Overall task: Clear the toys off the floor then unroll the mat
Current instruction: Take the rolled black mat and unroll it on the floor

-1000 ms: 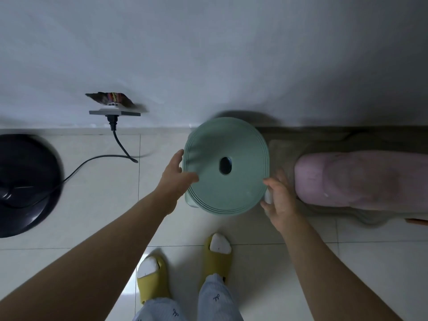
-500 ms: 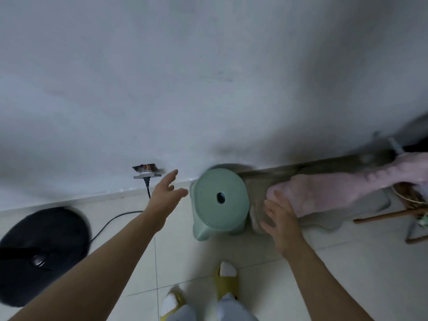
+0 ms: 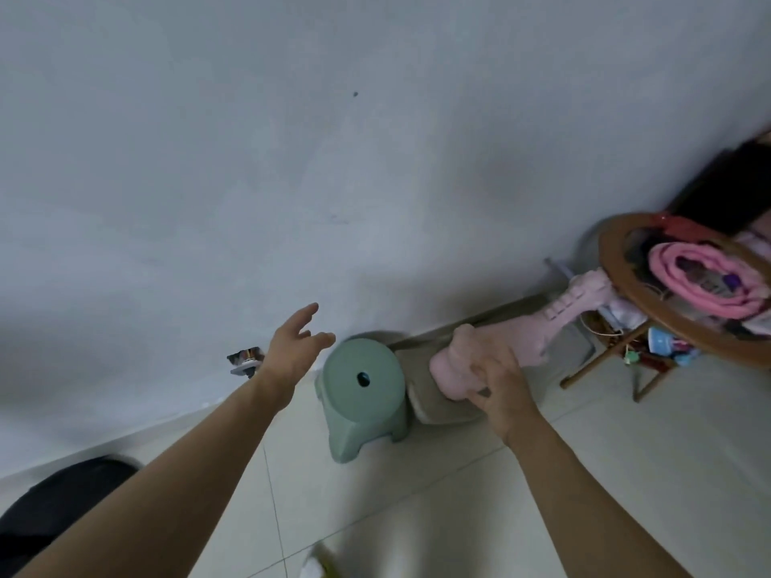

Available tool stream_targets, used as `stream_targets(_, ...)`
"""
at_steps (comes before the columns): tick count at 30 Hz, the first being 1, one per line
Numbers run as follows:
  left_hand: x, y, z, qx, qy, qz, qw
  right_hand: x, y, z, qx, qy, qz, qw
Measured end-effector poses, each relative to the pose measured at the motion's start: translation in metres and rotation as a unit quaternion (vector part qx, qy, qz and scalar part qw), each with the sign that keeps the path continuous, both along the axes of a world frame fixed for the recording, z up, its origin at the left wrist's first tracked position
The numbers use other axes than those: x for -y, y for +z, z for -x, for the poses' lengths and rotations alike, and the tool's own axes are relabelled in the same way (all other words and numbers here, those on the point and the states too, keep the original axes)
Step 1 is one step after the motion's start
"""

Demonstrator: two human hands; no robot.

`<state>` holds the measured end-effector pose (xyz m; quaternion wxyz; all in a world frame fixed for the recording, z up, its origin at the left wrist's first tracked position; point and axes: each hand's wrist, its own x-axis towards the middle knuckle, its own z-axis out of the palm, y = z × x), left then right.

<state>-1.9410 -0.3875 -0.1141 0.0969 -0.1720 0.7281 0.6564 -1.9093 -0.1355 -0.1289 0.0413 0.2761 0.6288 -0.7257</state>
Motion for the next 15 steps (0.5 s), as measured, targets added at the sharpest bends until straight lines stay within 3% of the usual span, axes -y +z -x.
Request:
stream_targets(9, -0.065, 0.03, -0.088, -0.037, 0.005, -0.004, 0.999, -0.071, 0.043, -0.098, -0.043, 0.019, 0.004, 0.999)
stream_targets(15, -0.142, 0.039, -0.155, -0.043, -0.056, 0.022, 0.997, -0.149, 0.057, -0.201, -0.067, 0.027, -0.048, 0.996)
